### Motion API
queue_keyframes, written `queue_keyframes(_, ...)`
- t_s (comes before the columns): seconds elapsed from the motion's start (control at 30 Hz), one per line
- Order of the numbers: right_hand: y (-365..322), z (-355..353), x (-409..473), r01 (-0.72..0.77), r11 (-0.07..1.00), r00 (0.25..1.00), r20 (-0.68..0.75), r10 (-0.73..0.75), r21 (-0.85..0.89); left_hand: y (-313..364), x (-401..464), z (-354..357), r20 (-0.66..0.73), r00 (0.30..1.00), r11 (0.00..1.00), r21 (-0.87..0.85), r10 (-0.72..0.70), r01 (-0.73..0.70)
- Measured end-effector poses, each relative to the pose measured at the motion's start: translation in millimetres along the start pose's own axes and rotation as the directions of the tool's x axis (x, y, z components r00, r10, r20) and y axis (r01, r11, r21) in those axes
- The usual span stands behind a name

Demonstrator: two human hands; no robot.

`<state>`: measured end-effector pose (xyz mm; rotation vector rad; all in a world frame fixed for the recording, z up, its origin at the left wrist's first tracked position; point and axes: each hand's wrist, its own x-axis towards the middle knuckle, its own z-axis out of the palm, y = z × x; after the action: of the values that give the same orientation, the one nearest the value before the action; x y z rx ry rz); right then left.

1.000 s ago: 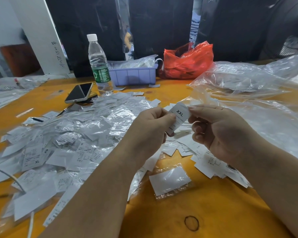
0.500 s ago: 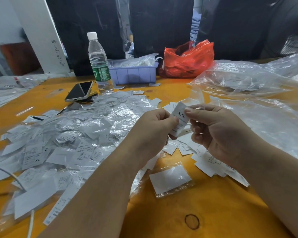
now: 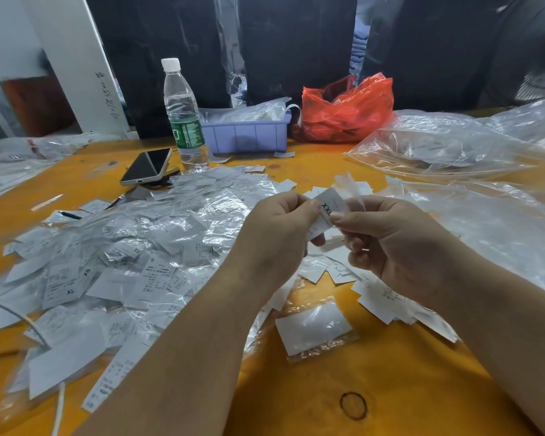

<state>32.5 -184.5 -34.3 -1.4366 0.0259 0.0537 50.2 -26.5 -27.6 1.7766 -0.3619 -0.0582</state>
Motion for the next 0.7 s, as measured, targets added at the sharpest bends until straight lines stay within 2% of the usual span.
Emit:
queue_keyframes(0.17, -1.1, 0.9, -0.7, -0.002, 1.000, 1.000, -0.018, 0.002, -0.004, -0.6, 0.0, 0.8, -0.009, 1.000, 1.000, -0.001, -0.008, 0.008)
queue_keyframes(0.4, -3.0, 5.0, -4.4, -0.024, 0.998, 1.000, 0.019, 0.025, -0.054, -0.7, -0.7, 0.9, -0.034, 0.998, 0.998, 0.049, 0.050, -0.049)
queue_keyframes(0.57, -6.7, 3.0, -4.3, 0.036, 0.999, 0.988, -0.148, -0.037, -0.011, 0.1, 0.0, 0.5, -0.052, 0.999, 1.000, 0.024, 0.009, -0.008)
queue_keyframes(0.7, -6.5, 3.5, -4.5, 0.044, 0.999, 0.985, -0.167, -0.043, 0.003, 0.3, -0.4, 1.0, -0.042, 0.999, 1.000, 0.013, 0.004, -0.004)
